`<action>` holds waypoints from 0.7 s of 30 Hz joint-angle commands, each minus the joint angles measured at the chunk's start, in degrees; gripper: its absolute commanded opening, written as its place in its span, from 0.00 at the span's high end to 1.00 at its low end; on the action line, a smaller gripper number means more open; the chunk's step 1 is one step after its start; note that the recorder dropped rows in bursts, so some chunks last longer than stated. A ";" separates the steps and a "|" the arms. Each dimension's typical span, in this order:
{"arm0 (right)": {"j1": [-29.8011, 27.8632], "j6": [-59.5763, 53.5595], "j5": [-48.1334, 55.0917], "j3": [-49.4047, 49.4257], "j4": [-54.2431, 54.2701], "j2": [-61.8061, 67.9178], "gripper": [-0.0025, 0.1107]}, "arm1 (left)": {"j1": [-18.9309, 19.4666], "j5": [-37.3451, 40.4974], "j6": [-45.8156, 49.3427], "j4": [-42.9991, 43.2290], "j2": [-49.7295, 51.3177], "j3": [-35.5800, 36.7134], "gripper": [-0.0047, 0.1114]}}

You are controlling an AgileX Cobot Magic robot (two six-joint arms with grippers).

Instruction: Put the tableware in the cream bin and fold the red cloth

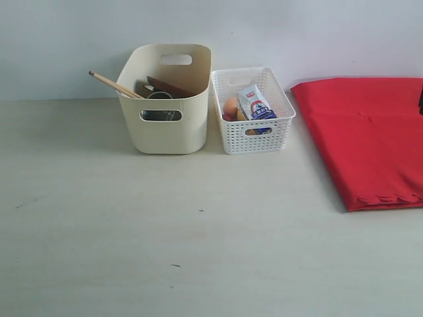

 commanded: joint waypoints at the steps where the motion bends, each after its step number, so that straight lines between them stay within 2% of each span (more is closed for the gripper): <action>1: 0.12 -5.05 -0.66 -0.36 1.77 -0.47 0.98 | 0.10 -0.22 -0.37 -0.08 -0.38 0.17 0.96; 8: 0.12 -7.88 -3.44 -0.98 0.78 -1.63 0.98 | 0.10 -0.22 -0.37 -0.08 -0.38 0.17 0.96; 12: 0.12 -7.39 -3.55 -3.12 -7.22 -3.74 0.98 | 0.10 -0.22 -0.37 -0.08 -0.38 0.17 0.96; 16: 0.12 4.91 -2.10 -6.61 -24.24 -7.44 0.98 | 0.10 -0.22 -0.37 -0.08 -0.38 0.17 0.96; 17: 0.12 10.48 -0.31 -7.47 -32.18 -9.08 0.98 | 0.10 -0.22 -0.37 -0.08 -0.38 0.17 0.96; 21: 0.12 28.09 1.93 -7.50 -46.63 -14.31 0.98 | 0.10 0.04 -0.37 0.30 -0.38 0.17 0.96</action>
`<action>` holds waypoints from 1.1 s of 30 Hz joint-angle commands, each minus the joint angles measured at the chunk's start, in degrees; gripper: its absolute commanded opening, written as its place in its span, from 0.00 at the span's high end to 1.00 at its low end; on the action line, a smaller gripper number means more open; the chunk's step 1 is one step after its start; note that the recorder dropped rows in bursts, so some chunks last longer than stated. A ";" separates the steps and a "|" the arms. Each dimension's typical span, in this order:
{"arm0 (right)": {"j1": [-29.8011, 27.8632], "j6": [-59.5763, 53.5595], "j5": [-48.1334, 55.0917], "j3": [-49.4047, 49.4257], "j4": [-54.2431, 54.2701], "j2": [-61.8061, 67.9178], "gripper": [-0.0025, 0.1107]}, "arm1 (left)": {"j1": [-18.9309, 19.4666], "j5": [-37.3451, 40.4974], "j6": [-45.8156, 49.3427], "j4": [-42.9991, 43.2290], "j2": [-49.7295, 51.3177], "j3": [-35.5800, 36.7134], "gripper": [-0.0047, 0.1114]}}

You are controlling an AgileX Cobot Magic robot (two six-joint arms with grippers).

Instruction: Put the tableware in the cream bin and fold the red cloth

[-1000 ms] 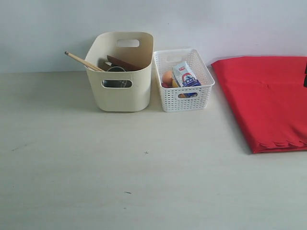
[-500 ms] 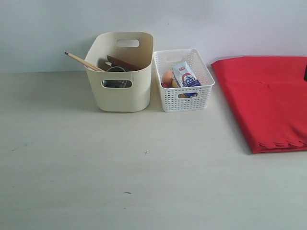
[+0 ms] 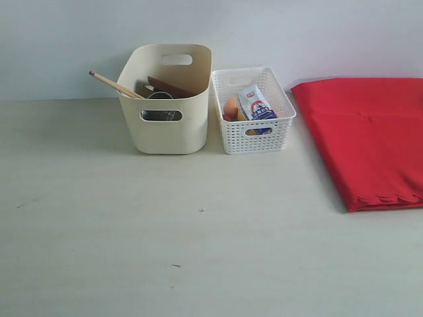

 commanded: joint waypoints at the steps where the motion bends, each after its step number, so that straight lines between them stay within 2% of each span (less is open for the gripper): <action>1: 0.12 14.76 3.08 0.16 -13.95 -5.61 0.98 | 0.10 0.98 -0.37 0.69 -0.38 0.17 0.96; 6: 0.12 17.57 0.21 6.65 -14.79 -16.43 0.98 | 0.10 5.86 -0.37 2.52 -0.38 0.17 0.96; 11: 0.12 20.20 -0.50 10.64 -14.32 -22.65 0.98 | 1.09 5.78 -0.37 3.24 -0.38 0.17 0.96; 17: 0.12 20.56 -0.16 11.95 -11.73 -27.19 0.98 | 3.95 5.78 -0.37 3.64 -0.38 0.17 0.96; 33: 0.12 20.56 0.40 11.95 -10.76 -30.93 0.98 | 4.05 5.78 -0.37 3.53 -0.38 0.17 0.96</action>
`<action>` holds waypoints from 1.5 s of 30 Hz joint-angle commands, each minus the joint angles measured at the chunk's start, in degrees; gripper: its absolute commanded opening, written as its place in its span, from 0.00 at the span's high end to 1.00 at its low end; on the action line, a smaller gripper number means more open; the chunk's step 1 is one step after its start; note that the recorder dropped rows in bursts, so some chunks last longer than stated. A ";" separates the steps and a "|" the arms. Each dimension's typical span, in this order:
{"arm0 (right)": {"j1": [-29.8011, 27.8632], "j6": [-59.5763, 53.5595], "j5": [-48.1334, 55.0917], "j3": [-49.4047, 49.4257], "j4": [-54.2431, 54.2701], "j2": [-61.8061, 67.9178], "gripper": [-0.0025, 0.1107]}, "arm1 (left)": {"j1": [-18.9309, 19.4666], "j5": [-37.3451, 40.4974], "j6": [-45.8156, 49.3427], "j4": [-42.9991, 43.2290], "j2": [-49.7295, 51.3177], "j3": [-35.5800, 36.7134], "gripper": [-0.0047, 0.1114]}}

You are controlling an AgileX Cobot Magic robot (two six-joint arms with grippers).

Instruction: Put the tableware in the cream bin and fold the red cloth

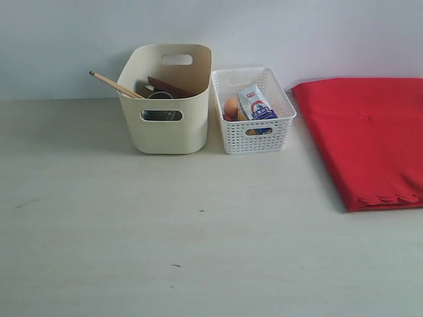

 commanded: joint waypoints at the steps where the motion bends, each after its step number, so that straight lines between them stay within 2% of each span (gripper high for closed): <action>1: 0.12 0.09 -0.34 0.31 0.40 -0.17 0.98 | 0.16 -0.22 -0.37 -0.09 -0.38 0.17 0.96; 14: 0.12 0.09 -0.34 0.31 0.67 -0.17 0.98 | 0.16 -0.26 -0.94 0.37 -0.38 0.17 0.96; 17: 0.12 0.09 -0.34 0.31 0.67 -0.17 0.98 | 0.53 -0.52 -10.64 2.25 -0.38 0.17 0.96; 20: 0.12 0.09 -0.34 0.31 0.67 -0.17 0.98 | 1.92 -0.77 -21.71 8.11 -0.38 0.17 0.96; 22: 0.12 0.09 -0.34 0.31 0.67 -0.17 0.98 | 3.26 -0.90 -24.83 10.58 -0.38 0.17 0.96; 31: 0.12 0.09 -0.34 0.31 0.67 -0.17 0.98 | 10.00 -0.75 -26.07 10.58 -0.38 0.17 0.96; 45: 0.12 0.09 -0.34 0.31 0.67 -0.17 0.98 | 9.88 -0.74 -23.93 10.26 -0.38 0.17 0.96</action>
